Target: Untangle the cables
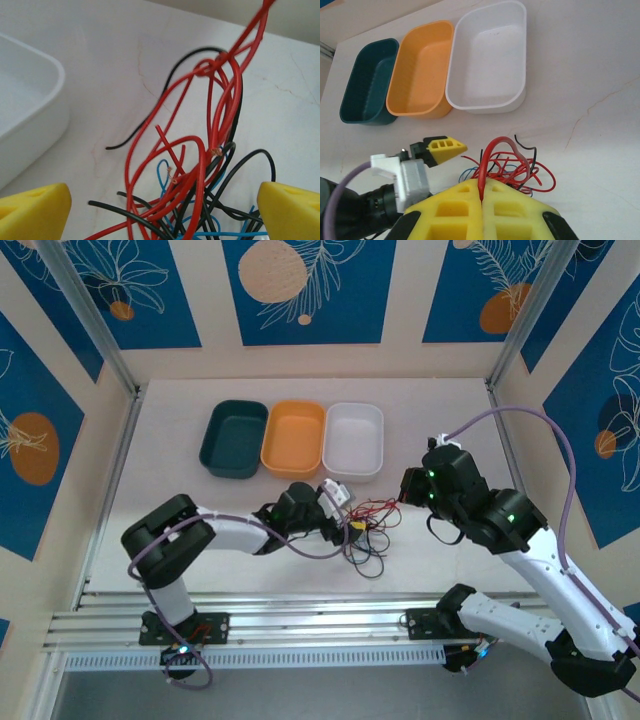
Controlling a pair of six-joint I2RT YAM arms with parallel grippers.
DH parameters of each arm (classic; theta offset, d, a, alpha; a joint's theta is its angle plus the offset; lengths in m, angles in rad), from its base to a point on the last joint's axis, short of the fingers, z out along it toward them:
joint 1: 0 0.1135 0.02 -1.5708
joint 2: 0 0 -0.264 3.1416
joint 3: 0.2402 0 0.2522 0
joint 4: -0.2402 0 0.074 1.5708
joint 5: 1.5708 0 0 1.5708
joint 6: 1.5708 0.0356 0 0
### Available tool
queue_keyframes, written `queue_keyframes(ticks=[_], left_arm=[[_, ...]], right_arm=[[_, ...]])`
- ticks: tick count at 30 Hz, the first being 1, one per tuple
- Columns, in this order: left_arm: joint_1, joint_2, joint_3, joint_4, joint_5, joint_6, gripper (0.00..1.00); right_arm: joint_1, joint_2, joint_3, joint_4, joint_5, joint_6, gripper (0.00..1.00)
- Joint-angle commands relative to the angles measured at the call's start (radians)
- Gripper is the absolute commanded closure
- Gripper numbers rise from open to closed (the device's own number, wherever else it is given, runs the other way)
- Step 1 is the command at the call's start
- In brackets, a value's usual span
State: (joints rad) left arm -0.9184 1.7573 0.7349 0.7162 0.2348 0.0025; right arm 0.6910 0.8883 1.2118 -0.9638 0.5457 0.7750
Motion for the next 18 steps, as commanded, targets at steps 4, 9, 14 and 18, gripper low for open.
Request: queue_keyframes(ticks=[4,9,14,18], left_arm=[[-0.035,0.074,0.100,-0.075,-0.008,0.080,0.15],[-0.037,0.091,0.112,-0.102,-0.034,0.073,0.47],[-0.036,0.069,0.072,-0.109,-0.107,0.054,0.85],[-0.033,0.041,0.025,-0.100,-0.148,0.039,0.95]], right_arm=[[-0.024,0.007,0.047,0.011,-0.028,-0.009,1.00],[-0.047,0.009,0.061,0.004,-0.044,-0.014,1.00],[-0.074,0.005,0.091,-0.018,-0.038,-0.028,1.00],[-0.094,0.001,0.105,-0.029,-0.038,-0.040,1.00]])
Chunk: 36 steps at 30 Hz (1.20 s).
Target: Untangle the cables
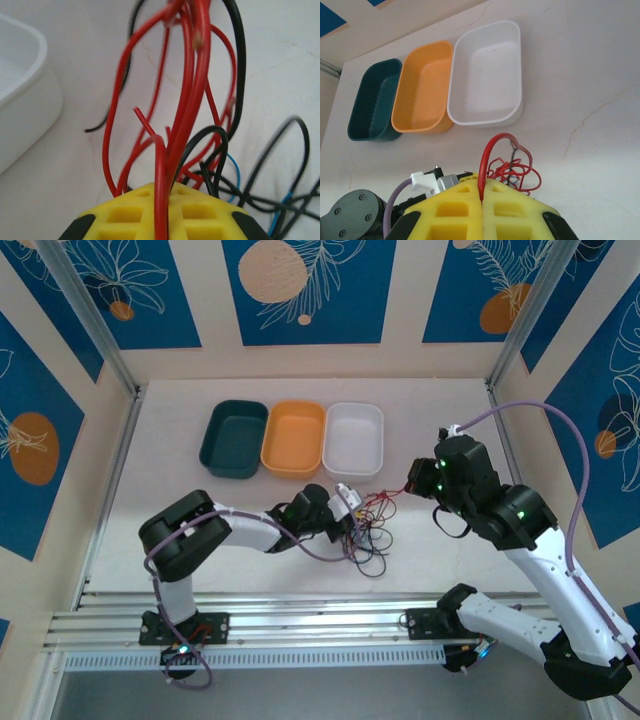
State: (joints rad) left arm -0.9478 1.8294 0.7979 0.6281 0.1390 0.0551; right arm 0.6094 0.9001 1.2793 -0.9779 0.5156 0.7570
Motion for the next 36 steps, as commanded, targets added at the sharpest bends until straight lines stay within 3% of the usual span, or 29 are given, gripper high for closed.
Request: queue_keyframes(ticks=[1,12,36], left_arm=[[-0.002,-0.040,-0.049,-0.008,-0.060,-0.017,0.97],[0.017,-0.091,-0.134,-0.008,-0.106,-0.014,1.00],[0.023,-0.277,-0.198,-0.243,-0.283,0.088,1.00]], right_arm=[[-0.019,-0.012,0.042,-0.019,-0.006,-0.026,1.00],[-0.084,-0.023,0.141,-0.052,0.003,-0.096,1.00],[-0.129,0.028,0.417,-0.069,0.040,-0.271,1.00]])
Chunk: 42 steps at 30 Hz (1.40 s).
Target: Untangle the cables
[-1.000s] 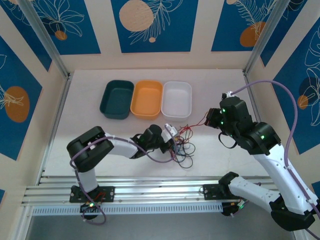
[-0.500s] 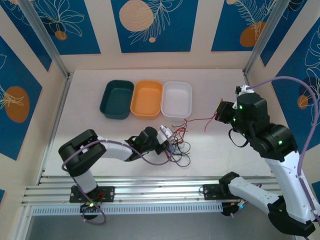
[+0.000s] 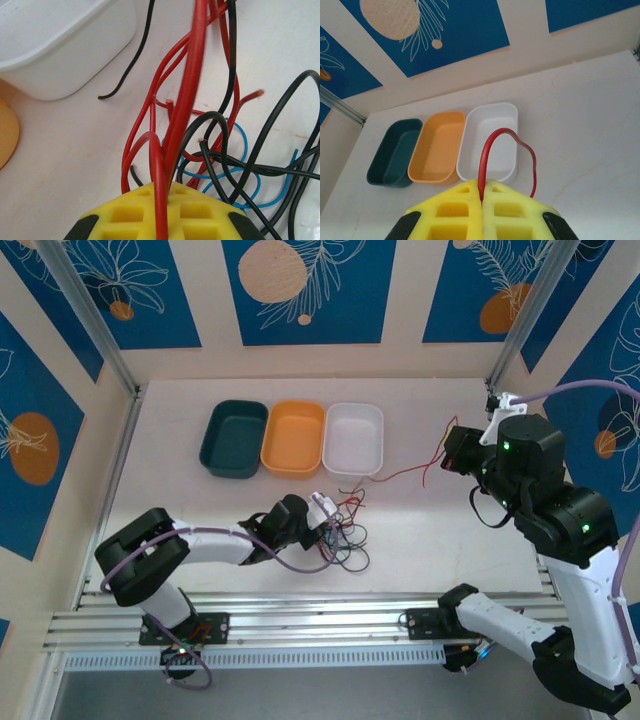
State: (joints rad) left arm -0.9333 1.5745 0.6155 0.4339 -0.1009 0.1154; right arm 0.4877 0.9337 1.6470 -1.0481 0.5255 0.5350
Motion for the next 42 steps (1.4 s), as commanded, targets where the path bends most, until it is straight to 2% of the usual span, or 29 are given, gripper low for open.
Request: queue_keyframes(ticks=[1,8,13,14,16,18,21,25,33,37,42], left_arm=[[0.009,-0.022,-0.015,-0.056,-0.051,0.029,1.00],[0.010,-0.021,-0.019,-0.072,-0.061,0.033,0.93],[0.010,-0.018,-0.014,-0.078,-0.039,0.038,0.75],[0.011,-0.021,-0.013,-0.079,-0.036,0.037,0.71],[0.010,-0.026,-0.010,-0.079,-0.028,0.034,0.51],[0.011,-0.032,-0.005,-0.074,-0.016,0.025,0.40],[0.010,-0.047,0.005,-0.070,0.003,0.003,0.29],[0.010,-0.094,0.021,-0.074,0.050,-0.030,0.02],[0.011,-0.243,0.038,-0.122,0.077,-0.070,0.00],[0.011,-0.319,0.065,-0.162,0.038,-0.097,0.00],[0.011,-0.402,0.054,-0.112,-0.056,-0.184,0.00]], right_arm=[[-0.008,-0.006,0.063,0.001,0.036,-0.058,1.00],[-0.008,-0.012,0.107,0.009,0.068,-0.080,1.00],[-0.009,-0.006,0.096,0.013,0.056,-0.075,1.00],[-0.009,-0.002,0.094,0.012,0.053,-0.074,1.00],[-0.009,0.004,0.091,0.013,0.048,-0.074,1.00],[-0.009,0.011,0.087,0.018,0.038,-0.076,1.00],[-0.011,0.026,0.077,0.025,0.025,-0.076,1.00],[-0.012,0.057,0.078,0.027,0.012,-0.086,1.00],[-0.014,0.123,0.079,0.054,-0.029,-0.116,1.00],[-0.014,0.154,0.069,0.109,-0.061,-0.148,1.00],[-0.016,0.233,0.120,0.140,-0.072,-0.194,1.00]])
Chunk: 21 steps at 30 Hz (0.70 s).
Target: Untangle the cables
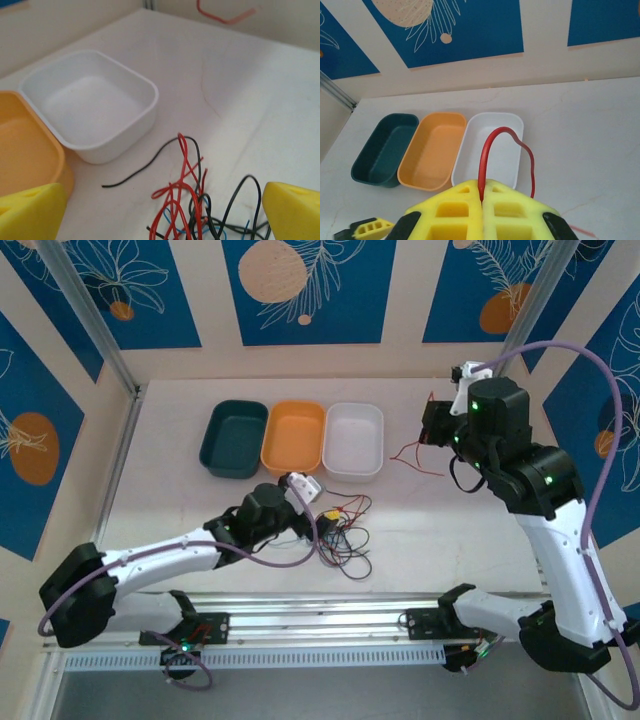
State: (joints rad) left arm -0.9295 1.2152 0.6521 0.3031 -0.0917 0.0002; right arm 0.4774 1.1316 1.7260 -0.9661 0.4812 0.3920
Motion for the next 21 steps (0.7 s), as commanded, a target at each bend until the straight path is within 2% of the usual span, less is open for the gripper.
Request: queue_keyframes(ticks=[1,7,16,21], left_arm=[[0.008,-0.054,0.015,0.022,-0.089,-0.089,0.00],[0.017,-0.112,0.037,-0.058,-0.307,-0.228,0.00],[0.032,-0.200,0.004,-0.141,-0.477,-0.289,0.00],[0.034,-0.237,-0.032,-0.149,-0.487,-0.303,0.00]], right_arm=[[-0.007,0.056,0.057,0.060,-0.026,-0.061,1.00],[-0.030,0.199,0.151,0.079,0.008,-0.103,1.00],[-0.069,0.421,0.303,0.131,-0.082,-0.152,1.00],[-0.083,0.537,0.405,0.123,-0.103,-0.146,1.00]])
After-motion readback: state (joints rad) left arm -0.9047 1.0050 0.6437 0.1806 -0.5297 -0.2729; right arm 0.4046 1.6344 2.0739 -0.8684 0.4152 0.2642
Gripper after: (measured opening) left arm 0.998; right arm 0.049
